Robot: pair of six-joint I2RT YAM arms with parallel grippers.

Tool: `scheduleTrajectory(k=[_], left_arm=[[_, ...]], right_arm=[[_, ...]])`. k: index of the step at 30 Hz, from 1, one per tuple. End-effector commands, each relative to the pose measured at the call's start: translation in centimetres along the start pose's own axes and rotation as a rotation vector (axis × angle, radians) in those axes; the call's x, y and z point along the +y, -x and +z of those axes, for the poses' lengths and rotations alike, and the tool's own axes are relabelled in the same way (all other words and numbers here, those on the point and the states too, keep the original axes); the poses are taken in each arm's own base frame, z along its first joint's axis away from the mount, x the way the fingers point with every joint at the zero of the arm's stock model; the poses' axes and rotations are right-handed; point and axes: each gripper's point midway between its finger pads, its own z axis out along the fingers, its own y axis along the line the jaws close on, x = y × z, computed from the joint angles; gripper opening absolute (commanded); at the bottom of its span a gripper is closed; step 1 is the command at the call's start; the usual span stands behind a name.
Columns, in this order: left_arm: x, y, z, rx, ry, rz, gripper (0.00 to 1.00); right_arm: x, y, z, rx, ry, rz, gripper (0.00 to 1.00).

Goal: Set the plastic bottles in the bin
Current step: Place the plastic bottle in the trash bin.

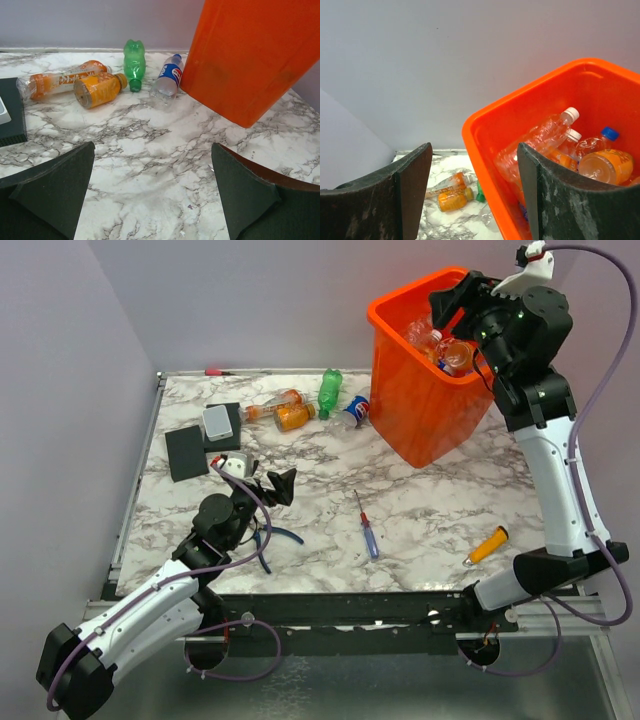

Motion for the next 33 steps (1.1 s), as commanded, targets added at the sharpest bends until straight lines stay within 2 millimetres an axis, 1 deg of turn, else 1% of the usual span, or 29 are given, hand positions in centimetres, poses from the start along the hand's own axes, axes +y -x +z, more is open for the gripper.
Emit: scheduleTrajectory(k=[1,3,4,5,6,8,9,11,13,14,16,17,18,19,21,22,24,26,28,29,30,32,33], left_arm=[[-0.7,1.2,0.1,-0.022,-0.029,-0.01,0.99],[-0.7,1.2,0.1,-0.023,-0.03,-0.009,0.99],[-0.7,1.3,0.1,-0.023,-0.029,-0.009,0.99],[-0.7,1.2,0.0,-0.022,-0.027,-0.007,0.99],[-0.6,1.2,0.0,-0.022,-0.023,-0.006,0.99],[-0.3,1.3,-0.1,-0.025,-0.01,-0.004,0.99],[-0.2,1.2,-0.1,-0.025,-0.002,-0.002,0.99],[0.2,1.1,0.0,-0.019,0.016,-0.002,0.99],[0.3,0.8,0.2,-0.009,0.028,-0.002,0.99],[0.4,0.7,0.3,-0.002,0.036,-0.001,0.99],[0.8,0.6,0.6,0.008,0.064,0.0,0.99],[1.1,0.5,0.7,0.014,0.083,0.003,0.99],[1.5,0.3,0.8,0.027,0.108,0.009,0.99],[1.9,0.1,0.9,0.042,0.135,0.015,0.99],[2.8,-0.1,1.0,0.07,0.196,0.027,0.99],[3.1,-0.4,1.1,0.088,0.221,0.029,0.99],[3.7,-1.4,1.5,0.158,0.263,0.053,0.99],[4.2,-2.2,2.4,0.243,0.317,0.068,0.99],[5.0,-3.3,3.6,0.34,0.383,0.084,0.99],[5.3,-3.9,4.3,0.387,0.406,0.087,0.99],[5.5,-4.4,5.2,0.43,0.414,0.09,0.99],[4.5,-5.5,7.2,0.504,0.354,0.119,0.99],[3.6,-5.6,8.4,0.523,0.309,0.128,0.99]], right_arm=[[-2.4,-3.2,1.3,0.062,-0.097,-0.035,0.72],[-2.8,-4.1,2.0,0.077,-0.116,-0.025,0.72],[-2.6,-4.3,2.1,0.083,-0.107,-0.013,0.71],[-2.2,-4.4,2.2,0.079,-0.086,0.001,0.7],[-1.4,-4.0,1.9,0.062,-0.043,0.016,0.7],[1.2,-1.7,-0.2,-0.024,0.078,0.034,0.69],[2.5,-0.9,-1.4,-0.063,0.12,0.021,0.69],[6.4,0.0,-4.0,-0.094,0.239,-0.042,0.69],[10.3,-0.1,-6.7,-0.078,0.377,-0.089,0.69],[12.2,-0.7,-8.2,-0.06,0.452,-0.106,0.69],[15.1,-2.7,-11.0,-0.001,0.568,-0.128,0.69],[16.2,-4.1,-12.1,0.031,0.614,-0.129,0.69],[16.9,-5.6,-13.1,0.067,0.647,-0.127,0.69],[17.4,-7.5,-14.0,0.114,0.672,-0.12,0.69],[17.8,-11.6,-15.6,0.202,0.709,-0.109,0.69],[17.7,-13.8,-16.1,0.245,0.711,-0.097,0.69],[16.8,-17.3,-17.0,0.307,0.69,-0.066,0.68],[15.3,-20.0,-17.5,0.346,0.642,-0.031,0.68],[13.8,-21.9,-18.0,0.359,0.596,-0.008,0.68],[12.9,-23.4,-18.3,0.377,0.572,-0.008,0.68],[12.2,-24.0,-18.5,0.382,0.553,-0.006,0.68],[11.1,-25.1,-18.9,0.394,0.518,-0.001,0.68],[10.7,-25.6,-19.4,0.405,0.512,0.002,0.68]])
